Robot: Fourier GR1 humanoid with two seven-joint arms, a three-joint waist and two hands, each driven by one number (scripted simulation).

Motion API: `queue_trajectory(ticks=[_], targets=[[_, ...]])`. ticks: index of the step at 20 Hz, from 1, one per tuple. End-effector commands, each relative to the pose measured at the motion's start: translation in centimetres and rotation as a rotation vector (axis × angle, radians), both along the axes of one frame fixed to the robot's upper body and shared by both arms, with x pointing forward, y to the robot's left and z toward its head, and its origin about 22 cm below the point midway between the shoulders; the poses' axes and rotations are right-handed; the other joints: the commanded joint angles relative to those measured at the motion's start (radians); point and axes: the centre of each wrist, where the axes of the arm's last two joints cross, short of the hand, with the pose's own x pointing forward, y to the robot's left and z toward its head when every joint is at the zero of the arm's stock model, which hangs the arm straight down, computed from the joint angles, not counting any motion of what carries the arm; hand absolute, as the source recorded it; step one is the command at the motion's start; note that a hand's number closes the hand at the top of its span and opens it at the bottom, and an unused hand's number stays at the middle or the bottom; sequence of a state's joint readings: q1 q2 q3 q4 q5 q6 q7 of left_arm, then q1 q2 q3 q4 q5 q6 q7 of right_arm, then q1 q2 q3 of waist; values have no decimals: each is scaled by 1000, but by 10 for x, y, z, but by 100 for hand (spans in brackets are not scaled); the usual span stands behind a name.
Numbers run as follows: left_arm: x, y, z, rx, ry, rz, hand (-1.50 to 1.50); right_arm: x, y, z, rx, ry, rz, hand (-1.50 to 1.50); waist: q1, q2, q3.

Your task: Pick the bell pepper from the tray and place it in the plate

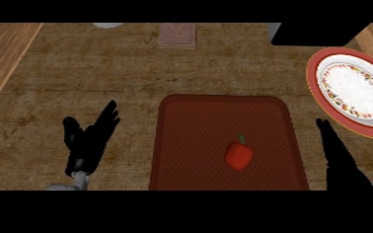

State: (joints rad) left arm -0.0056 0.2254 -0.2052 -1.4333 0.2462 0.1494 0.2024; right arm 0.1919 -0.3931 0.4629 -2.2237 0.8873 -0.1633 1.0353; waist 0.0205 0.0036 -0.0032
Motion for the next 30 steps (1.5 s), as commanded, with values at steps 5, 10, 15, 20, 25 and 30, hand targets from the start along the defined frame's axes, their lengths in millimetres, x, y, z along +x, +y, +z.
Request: queue_trajectory(ticks=[5,10,15,20,25,30], targets=[[6,-8,4,6,-8,17,0,34,53,-20,-49,162,-44,-150,-14,-3,3],[-4,-10,-7,-5,-6,24,0,47,71,-32,20,227,-18,-150,-15,-3,3],[-18,12,-21,2,-3,18,0,52,78,-42,25,182,-19,-150,-18,-4,3],[1,2,-9,5,-3,27,0,55,89,-56,-56,247,-54,-150,-21,-3,3],[-7,2,-2,30,6,23,0,62,87,-66,-87,286,-98,-150,-18,-4,3],[-5,-11,-21,-5,7,10,0,69,95,-66,-77,305,-88,-150,-19,-3,3]])
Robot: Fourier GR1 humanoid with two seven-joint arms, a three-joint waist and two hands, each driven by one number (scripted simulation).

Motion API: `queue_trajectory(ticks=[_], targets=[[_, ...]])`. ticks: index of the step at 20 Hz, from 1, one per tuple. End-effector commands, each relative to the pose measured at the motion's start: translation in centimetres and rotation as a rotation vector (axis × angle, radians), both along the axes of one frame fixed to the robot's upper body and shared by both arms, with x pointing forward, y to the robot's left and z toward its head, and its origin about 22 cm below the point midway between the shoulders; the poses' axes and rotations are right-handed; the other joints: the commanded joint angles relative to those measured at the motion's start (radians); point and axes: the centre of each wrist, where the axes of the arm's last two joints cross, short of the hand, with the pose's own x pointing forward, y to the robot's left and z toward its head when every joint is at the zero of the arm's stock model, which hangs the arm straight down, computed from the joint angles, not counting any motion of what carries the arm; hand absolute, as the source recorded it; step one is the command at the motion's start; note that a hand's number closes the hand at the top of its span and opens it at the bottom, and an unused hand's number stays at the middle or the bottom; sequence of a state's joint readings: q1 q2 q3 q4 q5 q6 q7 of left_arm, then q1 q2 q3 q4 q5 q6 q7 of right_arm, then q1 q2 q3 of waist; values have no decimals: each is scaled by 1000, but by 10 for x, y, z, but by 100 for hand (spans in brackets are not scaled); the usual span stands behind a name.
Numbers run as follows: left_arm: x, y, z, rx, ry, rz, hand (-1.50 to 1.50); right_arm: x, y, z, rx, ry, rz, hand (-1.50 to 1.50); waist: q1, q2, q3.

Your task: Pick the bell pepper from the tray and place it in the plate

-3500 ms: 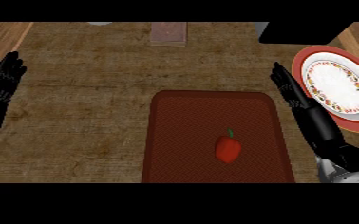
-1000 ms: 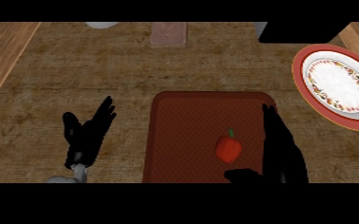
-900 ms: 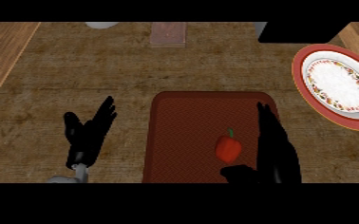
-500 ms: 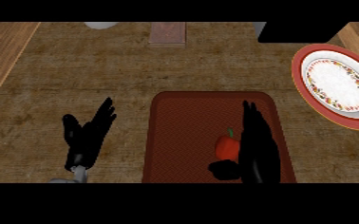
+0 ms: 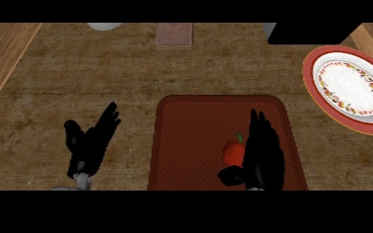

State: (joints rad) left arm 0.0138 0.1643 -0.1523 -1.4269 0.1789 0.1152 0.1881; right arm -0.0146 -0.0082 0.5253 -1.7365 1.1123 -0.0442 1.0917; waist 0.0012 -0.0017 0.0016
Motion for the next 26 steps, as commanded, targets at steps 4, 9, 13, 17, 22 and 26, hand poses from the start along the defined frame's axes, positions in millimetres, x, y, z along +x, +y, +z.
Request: queue_trajectory(ticks=[4,9,13,17,22,26], targets=[[-2,-1,-5,7,19,19,0,18,-13,-23,19,89,-68,-150,0,2,-2],[2,-13,2,15,24,2,0,25,9,-39,-36,206,-6,150,7,3,-1],[-7,-9,-7,-2,4,-3,0,13,6,-32,-95,152,56,150,0,1,-2],[-5,13,2,8,20,4,0,31,0,-36,-114,129,43,150,1,1,-2],[0,9,-7,0,15,22,0,19,1,-43,-167,-18,40,150,-1,1,-2],[5,14,2,21,14,16,0,-7,-4,-20,-133,-264,210,150,-10,-2,-1]])
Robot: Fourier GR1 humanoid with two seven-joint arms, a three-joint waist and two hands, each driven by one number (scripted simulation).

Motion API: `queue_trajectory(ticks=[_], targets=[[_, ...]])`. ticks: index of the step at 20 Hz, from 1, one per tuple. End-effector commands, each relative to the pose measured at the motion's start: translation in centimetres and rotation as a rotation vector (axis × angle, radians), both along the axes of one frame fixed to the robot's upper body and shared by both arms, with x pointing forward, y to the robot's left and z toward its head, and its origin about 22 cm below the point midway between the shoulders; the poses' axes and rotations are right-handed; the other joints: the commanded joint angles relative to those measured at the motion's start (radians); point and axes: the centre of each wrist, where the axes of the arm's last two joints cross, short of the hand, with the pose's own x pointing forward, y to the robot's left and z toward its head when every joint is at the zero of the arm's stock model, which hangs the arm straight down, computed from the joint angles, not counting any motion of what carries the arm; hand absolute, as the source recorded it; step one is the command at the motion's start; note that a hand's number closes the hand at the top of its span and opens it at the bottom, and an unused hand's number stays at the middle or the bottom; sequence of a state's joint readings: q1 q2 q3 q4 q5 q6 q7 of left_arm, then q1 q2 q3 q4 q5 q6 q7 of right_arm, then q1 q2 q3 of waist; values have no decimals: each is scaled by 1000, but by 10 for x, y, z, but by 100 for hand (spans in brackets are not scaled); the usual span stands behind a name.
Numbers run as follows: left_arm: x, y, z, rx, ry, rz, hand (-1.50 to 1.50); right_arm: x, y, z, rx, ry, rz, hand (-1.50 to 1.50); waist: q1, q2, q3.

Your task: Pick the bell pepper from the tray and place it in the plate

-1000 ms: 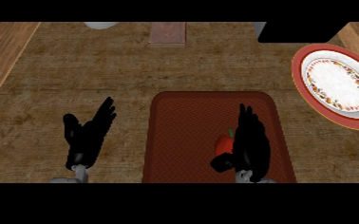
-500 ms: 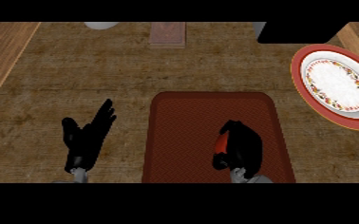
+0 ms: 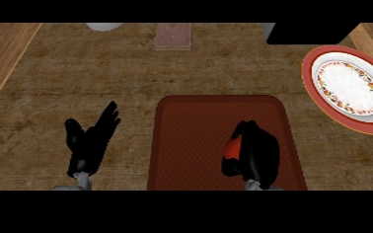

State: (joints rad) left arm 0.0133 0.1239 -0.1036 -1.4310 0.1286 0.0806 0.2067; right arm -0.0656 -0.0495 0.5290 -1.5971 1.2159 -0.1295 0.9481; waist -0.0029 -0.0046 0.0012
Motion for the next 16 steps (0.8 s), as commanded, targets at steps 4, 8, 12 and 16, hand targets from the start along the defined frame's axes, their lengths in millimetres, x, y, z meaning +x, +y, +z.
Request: queue_trajectory(ticks=[4,8,12,16], targets=[[-9,11,-11,-1,33,2,0,-33,-11,24,96,-228,446,150,0,2,0],[-14,7,-9,4,24,0,0,-54,-47,35,98,-414,383,150,-7,1,-1],[-2,10,-15,7,21,4,0,-58,-59,63,212,-543,258,150,-10,4,-1],[1,1,-1,-17,-2,10,0,-45,-89,64,306,-611,111,150,-3,4,0]])
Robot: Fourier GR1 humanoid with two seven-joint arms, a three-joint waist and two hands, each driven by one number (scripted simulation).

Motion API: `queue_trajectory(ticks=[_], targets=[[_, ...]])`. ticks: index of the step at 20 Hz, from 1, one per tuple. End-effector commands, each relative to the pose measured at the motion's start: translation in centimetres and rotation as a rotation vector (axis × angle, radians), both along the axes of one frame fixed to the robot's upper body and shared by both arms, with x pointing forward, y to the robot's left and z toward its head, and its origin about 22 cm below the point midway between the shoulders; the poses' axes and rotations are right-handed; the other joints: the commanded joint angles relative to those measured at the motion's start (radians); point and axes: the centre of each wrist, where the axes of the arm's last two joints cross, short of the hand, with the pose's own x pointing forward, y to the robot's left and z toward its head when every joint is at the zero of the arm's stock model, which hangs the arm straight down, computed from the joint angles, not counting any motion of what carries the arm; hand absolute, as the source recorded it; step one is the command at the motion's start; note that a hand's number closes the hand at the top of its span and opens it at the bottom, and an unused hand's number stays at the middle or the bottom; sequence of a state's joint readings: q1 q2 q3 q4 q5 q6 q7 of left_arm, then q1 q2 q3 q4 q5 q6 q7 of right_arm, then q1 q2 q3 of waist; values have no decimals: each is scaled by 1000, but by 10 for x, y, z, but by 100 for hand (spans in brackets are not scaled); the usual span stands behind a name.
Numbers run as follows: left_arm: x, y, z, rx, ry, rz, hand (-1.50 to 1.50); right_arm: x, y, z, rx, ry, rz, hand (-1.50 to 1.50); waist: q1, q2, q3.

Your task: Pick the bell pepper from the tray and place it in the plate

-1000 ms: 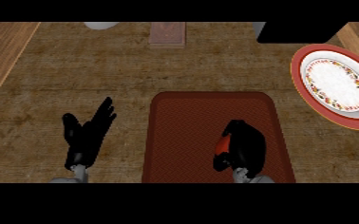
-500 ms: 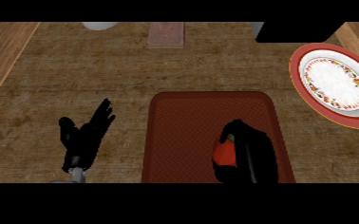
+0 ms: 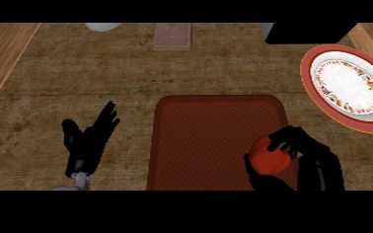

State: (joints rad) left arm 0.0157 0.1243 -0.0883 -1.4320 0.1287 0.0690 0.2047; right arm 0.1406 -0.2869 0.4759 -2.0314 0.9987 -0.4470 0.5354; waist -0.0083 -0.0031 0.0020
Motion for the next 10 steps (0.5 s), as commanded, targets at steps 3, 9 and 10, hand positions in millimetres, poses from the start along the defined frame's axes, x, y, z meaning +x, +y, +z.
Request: queue_trajectory(ticks=[3,9,10], targets=[[5,0,-12,7,24,8,0,11,-37,12,192,-88,-109,150,1,5,-1],[-5,2,4,5,13,-14,0,35,-117,-3,239,-186,-213,150,8,3,0],[2,-3,3,10,10,-2,0,42,-121,-15,226,-186,-236,150,8,4,-1]])
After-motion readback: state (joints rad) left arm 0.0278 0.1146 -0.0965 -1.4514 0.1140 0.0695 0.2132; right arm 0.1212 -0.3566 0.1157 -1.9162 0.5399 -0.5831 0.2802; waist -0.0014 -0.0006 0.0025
